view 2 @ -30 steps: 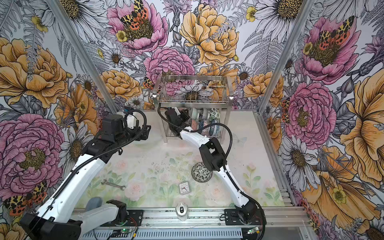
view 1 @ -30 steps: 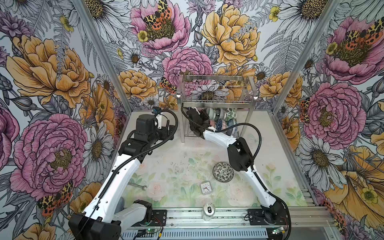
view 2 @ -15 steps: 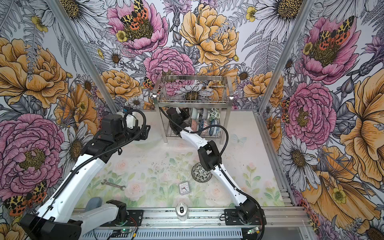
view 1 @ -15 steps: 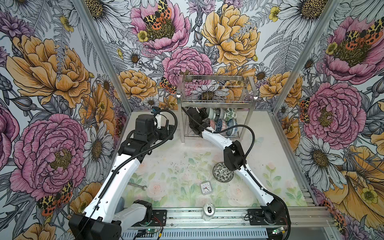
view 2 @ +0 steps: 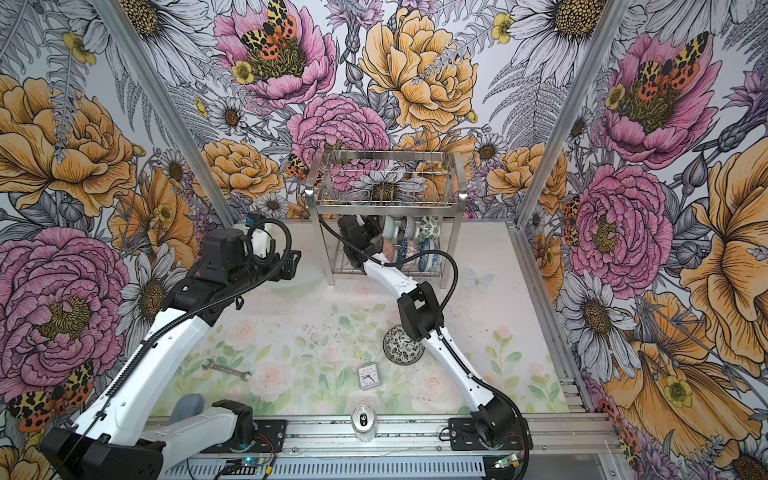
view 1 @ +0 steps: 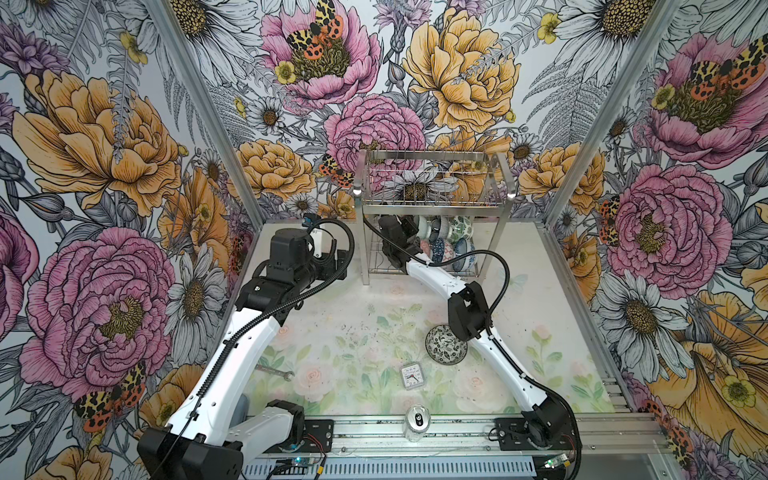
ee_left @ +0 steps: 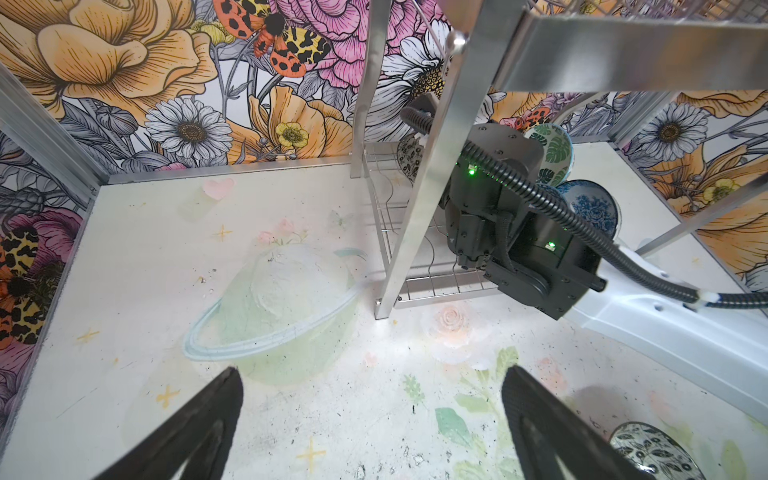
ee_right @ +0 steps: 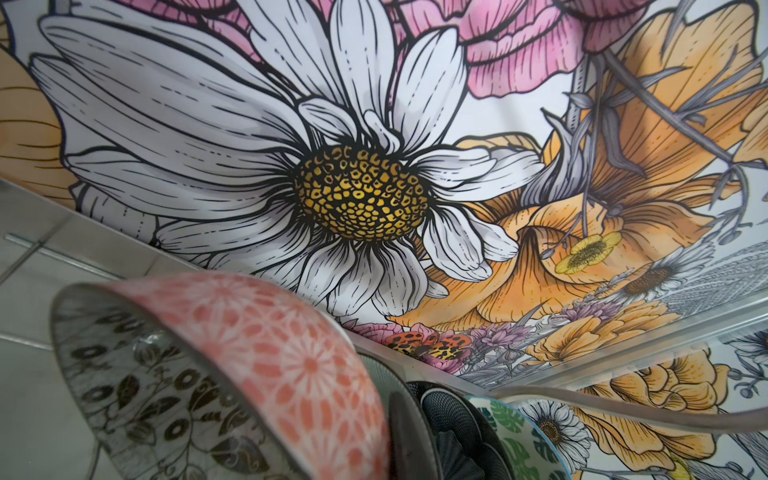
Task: Load the bowls into the dish rack
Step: 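Lower the leaf-patterned bowl into an upper rack slot with the right gripper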
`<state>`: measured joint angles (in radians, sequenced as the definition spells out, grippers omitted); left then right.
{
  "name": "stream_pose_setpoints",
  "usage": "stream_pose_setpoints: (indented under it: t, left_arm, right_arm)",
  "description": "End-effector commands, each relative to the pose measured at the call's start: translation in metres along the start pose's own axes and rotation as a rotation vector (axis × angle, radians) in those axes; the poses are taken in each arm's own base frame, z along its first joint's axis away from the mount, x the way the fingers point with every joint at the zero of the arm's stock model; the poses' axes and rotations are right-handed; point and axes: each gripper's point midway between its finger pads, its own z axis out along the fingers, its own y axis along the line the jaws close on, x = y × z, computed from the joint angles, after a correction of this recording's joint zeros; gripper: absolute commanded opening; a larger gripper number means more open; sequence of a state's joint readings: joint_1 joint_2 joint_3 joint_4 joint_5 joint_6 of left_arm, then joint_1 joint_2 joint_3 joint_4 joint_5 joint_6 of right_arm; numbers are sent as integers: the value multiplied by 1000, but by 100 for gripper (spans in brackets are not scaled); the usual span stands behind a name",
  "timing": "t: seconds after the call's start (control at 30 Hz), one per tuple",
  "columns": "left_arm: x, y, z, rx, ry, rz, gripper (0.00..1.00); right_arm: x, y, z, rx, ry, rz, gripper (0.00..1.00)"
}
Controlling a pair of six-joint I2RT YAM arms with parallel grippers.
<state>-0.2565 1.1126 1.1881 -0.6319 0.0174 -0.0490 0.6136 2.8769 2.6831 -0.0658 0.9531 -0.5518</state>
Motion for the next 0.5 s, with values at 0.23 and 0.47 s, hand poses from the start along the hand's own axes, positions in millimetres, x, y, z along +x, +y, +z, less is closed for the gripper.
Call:
stream_pose_setpoints:
  t: [0.23, 0.47]
  left_arm:
    - [-1, 1, 0, 11, -5, -15, 98]
    - [-3, 0, -2, 16, -11, -15, 99]
  right_arm:
    - [0, 25, -1, -65, -36, -63, 3]
    - [-6, 29, -10, -75, -50, -81, 11]
